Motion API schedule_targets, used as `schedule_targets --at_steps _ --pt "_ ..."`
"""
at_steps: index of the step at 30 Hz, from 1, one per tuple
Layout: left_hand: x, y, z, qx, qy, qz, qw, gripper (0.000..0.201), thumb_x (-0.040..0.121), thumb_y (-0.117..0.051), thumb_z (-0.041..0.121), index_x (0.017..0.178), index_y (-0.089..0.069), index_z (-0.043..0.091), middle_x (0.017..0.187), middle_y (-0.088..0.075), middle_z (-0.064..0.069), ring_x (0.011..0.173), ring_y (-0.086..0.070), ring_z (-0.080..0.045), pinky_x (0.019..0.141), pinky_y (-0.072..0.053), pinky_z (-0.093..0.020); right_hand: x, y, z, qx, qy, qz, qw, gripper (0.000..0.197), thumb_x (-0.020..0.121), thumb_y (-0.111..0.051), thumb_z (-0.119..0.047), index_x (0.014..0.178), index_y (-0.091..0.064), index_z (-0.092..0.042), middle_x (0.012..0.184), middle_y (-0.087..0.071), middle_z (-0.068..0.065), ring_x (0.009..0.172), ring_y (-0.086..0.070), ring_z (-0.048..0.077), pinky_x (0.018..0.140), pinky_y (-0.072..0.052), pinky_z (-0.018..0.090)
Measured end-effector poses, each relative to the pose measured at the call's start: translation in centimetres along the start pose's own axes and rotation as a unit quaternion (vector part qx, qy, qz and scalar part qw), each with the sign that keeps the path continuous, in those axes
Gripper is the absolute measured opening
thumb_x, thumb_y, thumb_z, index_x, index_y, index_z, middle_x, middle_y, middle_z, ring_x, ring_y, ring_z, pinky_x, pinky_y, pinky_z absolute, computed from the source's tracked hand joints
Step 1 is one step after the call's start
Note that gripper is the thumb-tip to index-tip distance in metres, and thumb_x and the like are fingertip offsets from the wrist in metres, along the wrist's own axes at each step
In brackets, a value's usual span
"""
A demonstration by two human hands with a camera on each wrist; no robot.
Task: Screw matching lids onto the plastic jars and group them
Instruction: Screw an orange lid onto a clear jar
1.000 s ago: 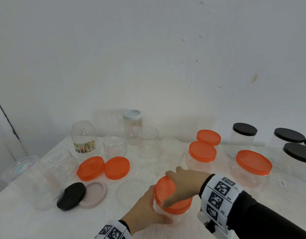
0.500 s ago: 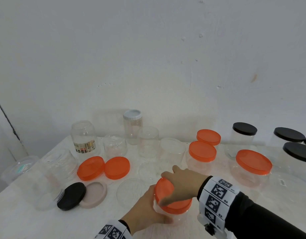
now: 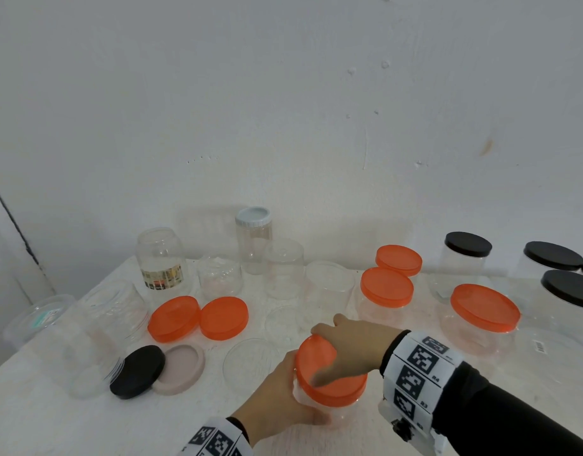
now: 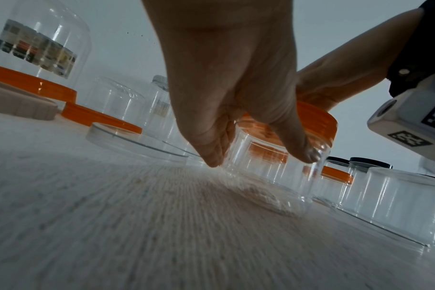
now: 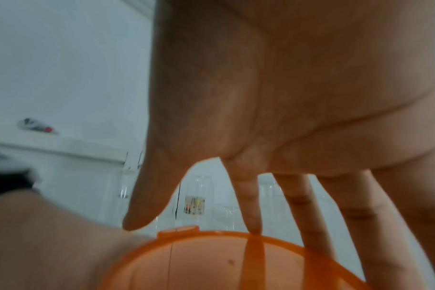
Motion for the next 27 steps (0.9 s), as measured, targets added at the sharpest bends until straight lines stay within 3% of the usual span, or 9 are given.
schedule_targets --at_steps 3,7,11,15,18,22,24,27 --pt "0.0 0.0 0.0 0.002 0.002 0.001 1.000 0.110 0.041 -0.086 0.052 0.134 -0.027 0.040 0.131 -0.045 0.022 0.118 -0.044 0.007 0.098 -0.039 -0.017 -0.3 0.2 0.1 0.008 0.003 -0.018 1.000 0.099 0.071 -0.062 -0.074 0.150 -0.013 -0.040 0.149 -0.025 -0.001 0.133 -0.035 0.027 0.103 -0.039 0.047" --pt "0.0 0.1 0.1 0.019 0.010 0.005 1.000 0.104 0.044 -0.087 0.051 0.125 -0.023 0.046 0.125 -0.040 0.027 0.113 -0.043 0.009 0.100 -0.037 -0.016 -0.7 0.0 -1.3 0.001 0.058 -0.041 0.997 0.097 0.073 -0.075 -0.052 0.146 -0.012 -0.052 0.152 -0.015 -0.010 0.137 -0.022 0.023 0.105 -0.035 0.052" --pt "0.0 0.2 0.1 0.026 0.012 0.002 1.000 0.102 0.056 -0.090 0.038 0.126 -0.016 0.046 0.121 -0.037 0.030 0.114 -0.042 0.004 0.103 -0.036 -0.018 -0.5 -0.6 -1.5 -0.015 0.059 -0.038 0.997 0.091 0.074 -0.073 -0.054 0.144 -0.016 -0.054 0.149 -0.020 -0.008 0.134 -0.024 0.026 0.100 -0.039 0.052" --pt "-0.1 0.2 0.2 0.018 0.014 0.002 1.000 0.110 0.047 -0.088 0.045 0.136 -0.023 0.038 0.132 -0.044 0.018 0.123 -0.045 -0.003 0.108 -0.038 -0.027 -0.1 -0.5 -0.7 -0.024 0.018 -0.016 0.999 0.094 0.073 -0.062 -0.071 0.148 -0.014 -0.044 0.146 -0.026 -0.001 0.131 -0.033 0.030 0.099 -0.041 0.049" --pt "-0.1 0.2 0.2 0.020 0.018 0.006 1.000 0.110 0.050 -0.089 0.041 0.139 -0.025 0.035 0.136 -0.044 0.015 0.126 -0.044 -0.006 0.111 -0.037 -0.032 -0.2 -0.3 -0.1 -0.017 -0.003 -0.027 0.999 0.101 0.070 -0.062 -0.076 0.150 -0.011 -0.041 0.149 -0.023 0.000 0.135 -0.031 0.029 0.103 -0.038 0.050" --pt "-0.1 0.3 0.2 0.037 0.024 0.008 0.999 0.106 0.059 -0.090 0.034 0.140 -0.020 0.034 0.131 -0.040 0.018 0.124 -0.042 -0.005 0.110 -0.037 -0.029 -0.6 -0.1 -1.0 -0.010 0.047 -0.040 0.998 0.102 0.072 -0.076 -0.052 0.147 -0.007 -0.051 0.156 -0.007 -0.010 0.141 -0.015 0.025 0.106 -0.033 0.055" --pt "-0.1 0.3 0.4 0.044 0.020 0.009 0.999 0.107 0.061 -0.090 0.033 0.139 -0.016 0.036 0.130 -0.037 0.020 0.125 -0.040 -0.005 0.111 -0.035 -0.028 -0.7 -0.2 -1.4 -0.002 0.069 -0.043 0.997 0.095 0.076 -0.076 -0.041 0.146 -0.014 -0.052 0.155 -0.009 -0.011 0.139 -0.017 0.024 0.105 -0.035 0.052" --pt "-0.1 0.2 0.4 0.037 0.017 0.010 0.999 0.106 0.061 -0.090 0.032 0.138 -0.017 0.036 0.137 -0.037 0.015 0.130 -0.039 -0.008 0.114 -0.034 -0.033 -0.5 -0.3 -1.1 0.004 0.065 -0.034 0.997 0.086 0.076 -0.073 -0.049 0.145 -0.020 -0.051 0.148 -0.023 -0.009 0.133 -0.026 0.025 0.102 -0.038 0.050"
Point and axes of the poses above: each hand's wrist, its own x-axis towards the middle knuckle, its own y-axis out of the back of the hand, z = x × y, the point moved 9 cm from there along x, towards the middle knuckle
